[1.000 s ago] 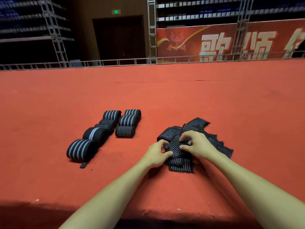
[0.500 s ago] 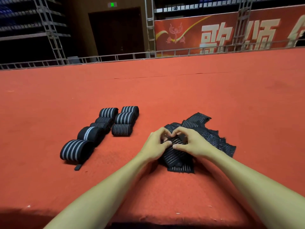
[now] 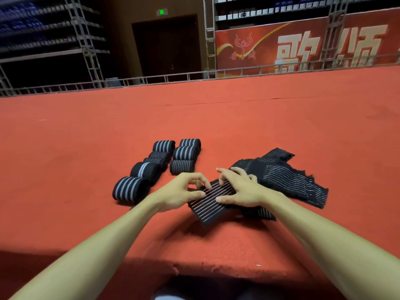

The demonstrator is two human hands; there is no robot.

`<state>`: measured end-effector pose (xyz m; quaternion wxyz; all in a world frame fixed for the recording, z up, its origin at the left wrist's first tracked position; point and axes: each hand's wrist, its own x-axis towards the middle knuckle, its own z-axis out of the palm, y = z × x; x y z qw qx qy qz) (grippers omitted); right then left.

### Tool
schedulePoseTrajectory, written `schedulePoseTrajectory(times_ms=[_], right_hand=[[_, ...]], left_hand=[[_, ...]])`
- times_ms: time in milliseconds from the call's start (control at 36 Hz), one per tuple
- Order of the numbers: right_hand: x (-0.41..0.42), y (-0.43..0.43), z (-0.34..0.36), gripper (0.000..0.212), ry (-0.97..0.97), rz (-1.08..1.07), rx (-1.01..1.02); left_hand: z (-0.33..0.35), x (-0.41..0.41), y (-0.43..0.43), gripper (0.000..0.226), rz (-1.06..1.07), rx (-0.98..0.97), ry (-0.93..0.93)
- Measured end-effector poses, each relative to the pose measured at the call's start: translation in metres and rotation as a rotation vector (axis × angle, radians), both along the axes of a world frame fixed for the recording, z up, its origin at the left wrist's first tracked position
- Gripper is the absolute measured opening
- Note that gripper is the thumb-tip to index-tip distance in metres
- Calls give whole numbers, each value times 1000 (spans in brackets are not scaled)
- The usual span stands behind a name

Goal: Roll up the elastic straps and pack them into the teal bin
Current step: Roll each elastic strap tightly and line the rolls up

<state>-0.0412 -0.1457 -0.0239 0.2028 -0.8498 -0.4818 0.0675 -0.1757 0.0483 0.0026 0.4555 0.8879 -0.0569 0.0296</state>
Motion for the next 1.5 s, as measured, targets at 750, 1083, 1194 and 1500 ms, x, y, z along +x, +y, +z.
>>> schedulePoseTrajectory(times_ms=[750, 1083, 1194, 1500], right_hand=[[19, -2, 31, 20, -103, 61, -129], [23, -31, 41, 40, -194, 16, -180], [20, -26, 33, 32, -142, 53, -113], [15, -26, 27, 31, 2, 37, 44]], left_hand=[[-25, -55, 91, 23, 215, 123, 35], [-30, -57, 92, 26, 200, 245, 70], [-30, -40, 81, 18, 173, 521, 102], [-27, 22, -14, 14, 72, 475, -99]])
